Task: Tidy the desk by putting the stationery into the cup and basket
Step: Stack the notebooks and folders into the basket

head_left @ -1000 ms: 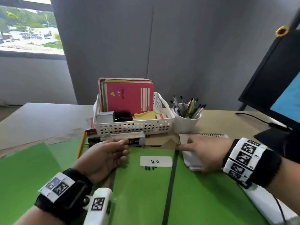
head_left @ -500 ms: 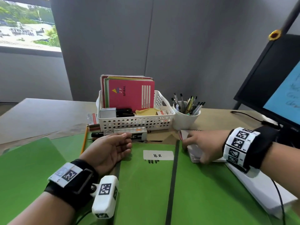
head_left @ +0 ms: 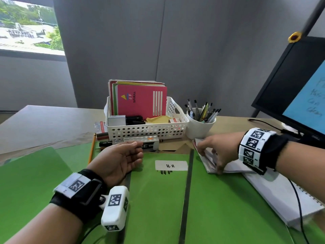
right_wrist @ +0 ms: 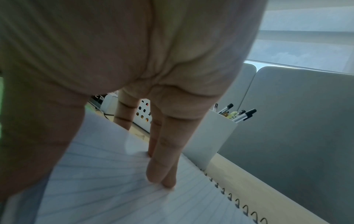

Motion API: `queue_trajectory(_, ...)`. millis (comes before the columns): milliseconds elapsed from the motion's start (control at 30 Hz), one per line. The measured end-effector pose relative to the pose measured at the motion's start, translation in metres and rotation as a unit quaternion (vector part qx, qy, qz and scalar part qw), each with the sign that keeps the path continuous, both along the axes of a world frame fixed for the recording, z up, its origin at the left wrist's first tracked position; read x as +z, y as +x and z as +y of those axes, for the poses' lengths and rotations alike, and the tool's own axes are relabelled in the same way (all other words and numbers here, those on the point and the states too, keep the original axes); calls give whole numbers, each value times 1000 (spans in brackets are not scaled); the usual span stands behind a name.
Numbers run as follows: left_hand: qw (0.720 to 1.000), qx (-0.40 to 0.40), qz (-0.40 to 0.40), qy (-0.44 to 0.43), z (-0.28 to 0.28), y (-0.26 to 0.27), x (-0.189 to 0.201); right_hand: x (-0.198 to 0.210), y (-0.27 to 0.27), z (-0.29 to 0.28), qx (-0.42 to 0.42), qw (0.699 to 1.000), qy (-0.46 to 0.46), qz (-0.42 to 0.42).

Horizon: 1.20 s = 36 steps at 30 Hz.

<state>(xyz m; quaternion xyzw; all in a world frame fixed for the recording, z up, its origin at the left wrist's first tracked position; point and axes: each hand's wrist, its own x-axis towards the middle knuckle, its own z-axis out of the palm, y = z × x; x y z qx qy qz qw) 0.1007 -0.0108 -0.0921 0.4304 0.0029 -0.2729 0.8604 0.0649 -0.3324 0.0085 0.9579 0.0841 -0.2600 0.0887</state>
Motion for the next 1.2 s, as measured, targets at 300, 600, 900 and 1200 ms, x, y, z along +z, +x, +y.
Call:
queue_trajectory(300,1000,-1,3,-2,0,0,-1,-4,2,1,21,1000,-16,-12)
queue_trajectory(600,1000,5,-2,6,-1,0,0,0,2,-6,-18,999,31,-3)
queue_trajectory(900,1000,4,2,8,-1,1,0,10,3,-18,-53,994,84,-53)
queue_trajectory(1200,1000,-2,-4,8,0,-2,1,11,5,-26,-60,974,116,-183)
